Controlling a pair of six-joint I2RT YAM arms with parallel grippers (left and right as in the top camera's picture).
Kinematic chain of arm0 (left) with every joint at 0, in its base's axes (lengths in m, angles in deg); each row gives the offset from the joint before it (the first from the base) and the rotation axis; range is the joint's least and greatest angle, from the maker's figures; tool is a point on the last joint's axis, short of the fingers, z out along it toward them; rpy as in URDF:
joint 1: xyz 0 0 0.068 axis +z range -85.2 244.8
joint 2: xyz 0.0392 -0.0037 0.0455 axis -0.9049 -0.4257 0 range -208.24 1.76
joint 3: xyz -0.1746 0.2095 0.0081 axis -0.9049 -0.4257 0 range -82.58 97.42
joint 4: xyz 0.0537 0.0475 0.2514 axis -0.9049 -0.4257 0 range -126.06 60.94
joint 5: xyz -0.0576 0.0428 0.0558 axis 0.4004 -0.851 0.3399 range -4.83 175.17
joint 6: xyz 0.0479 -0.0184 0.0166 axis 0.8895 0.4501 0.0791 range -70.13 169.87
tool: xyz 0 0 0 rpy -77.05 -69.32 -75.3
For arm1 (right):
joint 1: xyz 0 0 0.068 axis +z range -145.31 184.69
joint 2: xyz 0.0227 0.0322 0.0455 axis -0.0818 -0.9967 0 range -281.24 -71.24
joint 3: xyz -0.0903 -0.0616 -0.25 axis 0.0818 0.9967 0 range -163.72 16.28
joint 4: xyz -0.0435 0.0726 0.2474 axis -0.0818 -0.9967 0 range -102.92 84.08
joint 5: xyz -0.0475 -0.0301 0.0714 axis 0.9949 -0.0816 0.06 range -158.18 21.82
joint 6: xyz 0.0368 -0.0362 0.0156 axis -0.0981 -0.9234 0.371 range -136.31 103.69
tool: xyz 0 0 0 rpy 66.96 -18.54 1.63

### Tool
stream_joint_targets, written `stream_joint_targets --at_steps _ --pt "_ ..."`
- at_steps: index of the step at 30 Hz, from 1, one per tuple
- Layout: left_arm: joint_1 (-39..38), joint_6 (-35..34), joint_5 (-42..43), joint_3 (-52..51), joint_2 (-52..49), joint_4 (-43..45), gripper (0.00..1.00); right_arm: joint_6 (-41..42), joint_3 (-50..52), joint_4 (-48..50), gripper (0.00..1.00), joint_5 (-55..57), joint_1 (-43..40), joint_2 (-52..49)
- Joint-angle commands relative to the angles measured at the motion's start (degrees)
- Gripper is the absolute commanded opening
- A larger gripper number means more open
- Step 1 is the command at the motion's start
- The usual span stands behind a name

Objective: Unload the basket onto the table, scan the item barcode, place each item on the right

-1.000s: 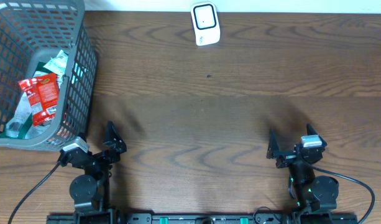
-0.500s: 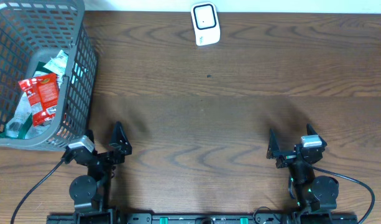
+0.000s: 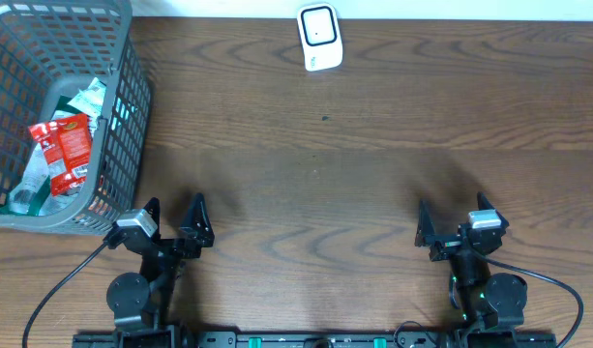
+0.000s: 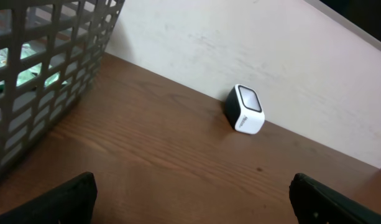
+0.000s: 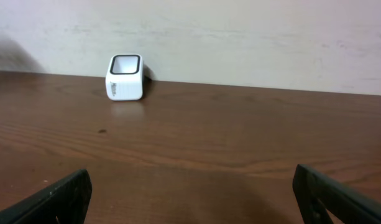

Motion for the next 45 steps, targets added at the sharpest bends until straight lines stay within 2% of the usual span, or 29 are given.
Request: stream_joint_targets --at_steps 1,8,11,17,22,27,31,35,39,42,45 --pt "0.07 1.38 1.31 1.66 0.04 -0.02 1.0 -0.26 0.07 -0.2 0.99 -0.26 -0.63 0.31" --pt "0.07 1.33 1.64 1.68 0.04 0.17 1.0 -0.26 0.07 -0.2 0.99 -0.26 -0.63 0.31" --pt "0.07 1.31 4.48 2.51 0.04 0.11 1.0 -0.26 0.07 -0.2 0.99 -0.26 -0.63 0.31" --pt "0.07 0.07 8.68 11.58 -1.18 -3.61 1.0 -0.26 0.07 -0.2 0.99 -0.26 -0.63 0.31" --pt "0.07 0.87 8.87 27.5 -9.16 -15.82 1.0 -0.26 0.07 -0.2 0.99 -0.26 -0.63 0.31" --pt "0.07 3.1 9.05 47.36 -24.02 -27.8 0.99 -0.26 0.07 -0.2 0.99 -0.26 -0.63 0.31" --pt "0.07 6.49 9.25 73.72 -42.4 -42.36 0.99 -0.26 0.07 -0.2 0.99 -0.26 -0.63 0.31" --pt "0.09 12.66 8.92 104.52 -63.23 -62.07 0.99 -0.26 0.07 -0.2 0.99 -0.26 -0.63 0.31" --pt "0.13 13.42 7.89 127.62 -80.83 -75.87 1.0 -0.26 0.07 -0.2 0.99 -0.26 -0.63 0.31" --pt "0.13 13.79 6.08 135.14 -88.85 -78.77 0.99 -0.26 0.07 -0.2 0.99 -0.26 -0.63 0.31" --pt "0.83 14.82 -1.84 135.69 -92.85 -78.55 1.0 -0.26 0.07 -0.2 0.99 -0.26 -0.63 0.31"
